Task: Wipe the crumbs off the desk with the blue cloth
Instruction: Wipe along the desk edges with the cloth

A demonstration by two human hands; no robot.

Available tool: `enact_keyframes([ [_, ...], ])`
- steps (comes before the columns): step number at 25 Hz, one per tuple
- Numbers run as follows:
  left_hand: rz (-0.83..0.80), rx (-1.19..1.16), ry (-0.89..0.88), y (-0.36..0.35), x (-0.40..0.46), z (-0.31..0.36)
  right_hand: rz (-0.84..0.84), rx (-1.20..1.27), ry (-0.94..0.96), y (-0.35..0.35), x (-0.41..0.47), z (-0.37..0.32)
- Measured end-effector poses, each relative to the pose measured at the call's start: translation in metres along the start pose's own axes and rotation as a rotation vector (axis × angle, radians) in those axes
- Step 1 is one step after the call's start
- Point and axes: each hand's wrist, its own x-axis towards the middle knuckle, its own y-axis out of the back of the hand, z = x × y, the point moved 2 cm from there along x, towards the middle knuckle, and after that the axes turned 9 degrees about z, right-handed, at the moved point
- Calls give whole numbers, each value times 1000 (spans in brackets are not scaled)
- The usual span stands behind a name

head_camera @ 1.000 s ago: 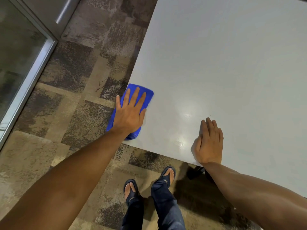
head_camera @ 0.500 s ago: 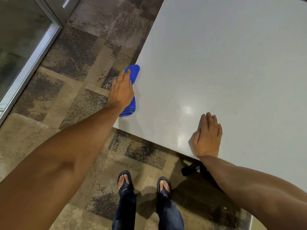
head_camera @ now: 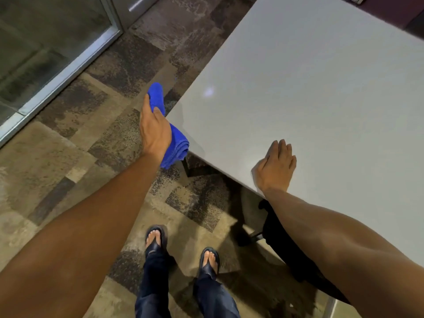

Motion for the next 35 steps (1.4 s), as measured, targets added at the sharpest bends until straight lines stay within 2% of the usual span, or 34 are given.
enact_keyframes([
  [9, 183, -106, 348, 77, -79, -53, -274, -69, 92, 1, 10, 13],
  [12, 222, -157, 366, 87, -95, -67, -198, -58, 78, -4, -7, 8],
  [15, 233, -155, 204, 87, -111, -85, -112, -39, -21, -13, -24, -6],
  [20, 235, -229, 8, 70, -129, -98, -30, -77, -12, -14, -23, -6],
  [24, 94, -205, -378, 29, -145, -90, 52, -79, 3, -18, -24, -8],
  [25, 58, -183, -426, 15, -149, -87, 60, -75, 8, -18, -22, -9],
  [29, -100, -147, -334, -52, -164, -76, 79, -76, 22, -16, -21, -5],
  [35, -82, -228, -39, -118, -184, -51, 174, -148, 38, -18, -19, -10],
])
